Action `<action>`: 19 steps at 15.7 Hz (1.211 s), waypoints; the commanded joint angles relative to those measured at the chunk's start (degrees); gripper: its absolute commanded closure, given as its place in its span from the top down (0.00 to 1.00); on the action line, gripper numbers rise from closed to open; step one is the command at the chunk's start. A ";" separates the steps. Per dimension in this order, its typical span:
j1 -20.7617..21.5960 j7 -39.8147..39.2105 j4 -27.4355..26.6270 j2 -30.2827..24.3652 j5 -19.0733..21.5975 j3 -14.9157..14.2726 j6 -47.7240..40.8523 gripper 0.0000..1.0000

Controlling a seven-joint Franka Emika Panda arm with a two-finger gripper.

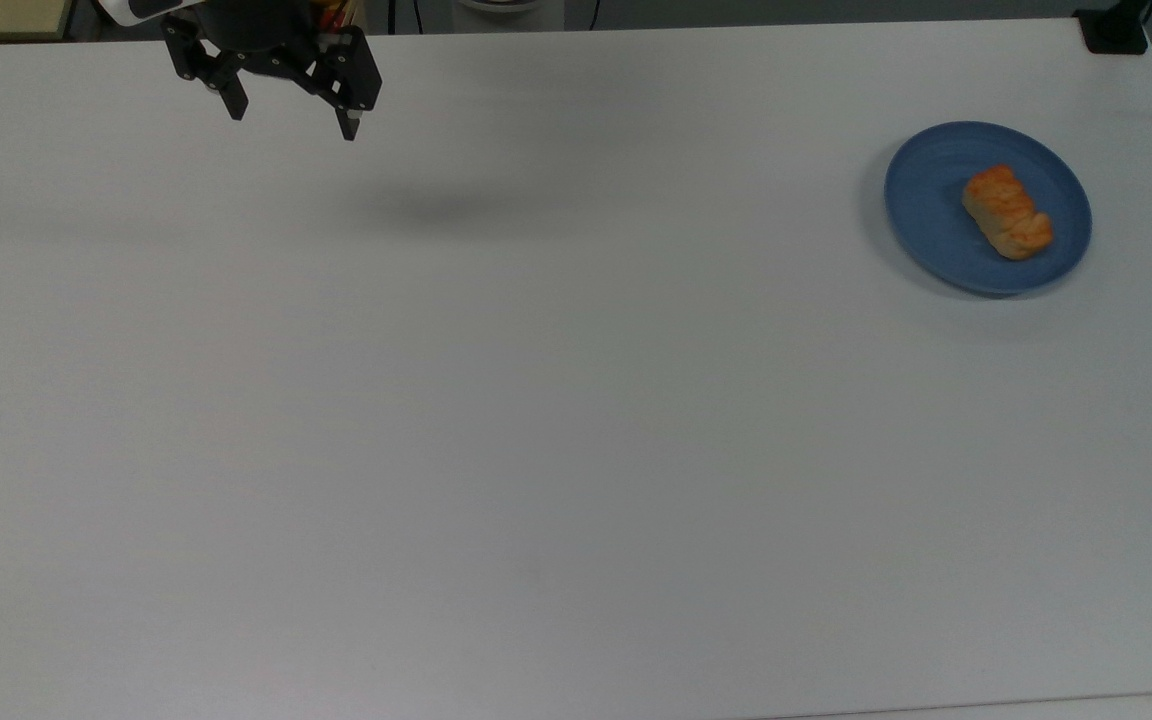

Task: Put the bread on the table
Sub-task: 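Move the open gripper across the table toward the bread on the blue plate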

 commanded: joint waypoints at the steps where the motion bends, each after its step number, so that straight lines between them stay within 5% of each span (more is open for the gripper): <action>1: 0.05 2.63 -0.52 -1.10 -1.80 0.45 -0.63 1.00; 8: 5.75 3.34 -0.34 -0.84 2.39 0.54 -0.63 1.00; 13: 16.29 17.81 5.53 2.67 4.78 1.50 -0.19 1.00; 19: 23.15 28.12 12.91 8.64 8.30 10.20 0.16 1.00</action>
